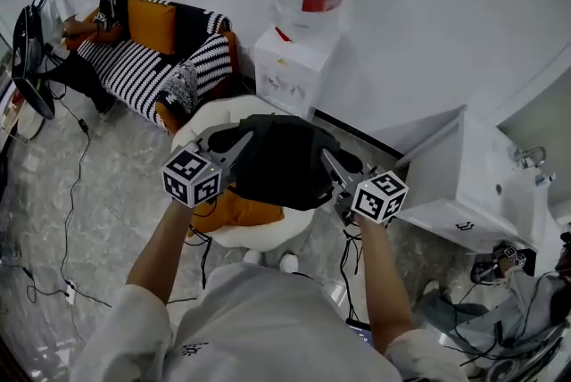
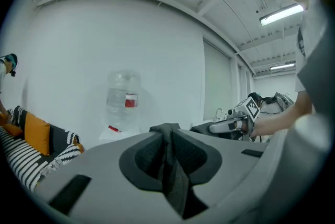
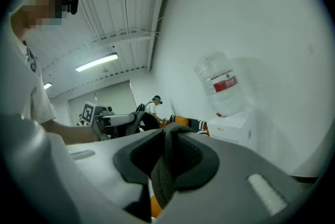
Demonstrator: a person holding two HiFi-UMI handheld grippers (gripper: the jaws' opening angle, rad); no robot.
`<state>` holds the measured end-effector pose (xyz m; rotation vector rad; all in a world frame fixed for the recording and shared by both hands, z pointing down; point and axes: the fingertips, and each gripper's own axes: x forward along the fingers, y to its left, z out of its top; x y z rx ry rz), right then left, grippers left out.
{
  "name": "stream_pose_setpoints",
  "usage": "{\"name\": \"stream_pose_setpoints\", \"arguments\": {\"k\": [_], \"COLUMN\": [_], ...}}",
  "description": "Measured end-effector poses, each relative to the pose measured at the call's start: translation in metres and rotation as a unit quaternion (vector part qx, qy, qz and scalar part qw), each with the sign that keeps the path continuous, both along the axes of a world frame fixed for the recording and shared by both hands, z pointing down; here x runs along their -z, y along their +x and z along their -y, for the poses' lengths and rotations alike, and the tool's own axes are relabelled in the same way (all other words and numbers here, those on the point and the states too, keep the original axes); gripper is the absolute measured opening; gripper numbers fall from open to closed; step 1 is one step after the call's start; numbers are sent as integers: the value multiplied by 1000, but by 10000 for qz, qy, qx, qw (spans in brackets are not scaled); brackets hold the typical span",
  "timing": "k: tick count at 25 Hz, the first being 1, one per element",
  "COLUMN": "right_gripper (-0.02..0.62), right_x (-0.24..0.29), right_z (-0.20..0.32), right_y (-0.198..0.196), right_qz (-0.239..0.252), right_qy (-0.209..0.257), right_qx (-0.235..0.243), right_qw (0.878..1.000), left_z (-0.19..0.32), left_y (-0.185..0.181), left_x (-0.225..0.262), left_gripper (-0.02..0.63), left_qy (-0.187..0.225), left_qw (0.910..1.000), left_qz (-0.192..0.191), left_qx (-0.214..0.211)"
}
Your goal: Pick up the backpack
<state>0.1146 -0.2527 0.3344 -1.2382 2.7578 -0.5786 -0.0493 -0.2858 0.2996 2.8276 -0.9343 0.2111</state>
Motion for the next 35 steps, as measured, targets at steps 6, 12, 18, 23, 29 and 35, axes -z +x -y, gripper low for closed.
{"name": "stream_pose_setpoints", "arguments": {"k": [6, 12, 18, 23, 29, 35], "right_gripper": [55, 54, 57, 58, 57, 54], "right_x": [47, 77, 112, 129, 141, 146], "right_z": [7, 11, 8, 8, 7, 6], "right_y": [2, 6, 10, 13, 18, 19], "right_qz": [14, -61, 42, 131, 153, 101], "right_qy": [458, 758, 1097, 1242, 1325, 1396], "right_qx": [-1, -43, -45, -71, -103, -104], "right_qw": [9990, 9971, 9939, 9922, 9910, 9901], "left_z": [8, 11, 9, 10, 8, 7], "left_y": [2, 6, 10, 13, 18, 20], "left_x": [43, 72, 105, 123, 137, 142], "left_gripper": [48, 48, 48, 48, 48, 48], "left_qy": [438, 763, 1086, 1268, 1406, 1461], "left_qw": [9989, 9968, 9931, 9906, 9885, 9874], "left_qz": [-104, -166, -342, -415, -439, -489], "left_qx": [-105, -186, -282, -299, -339, -352]}}
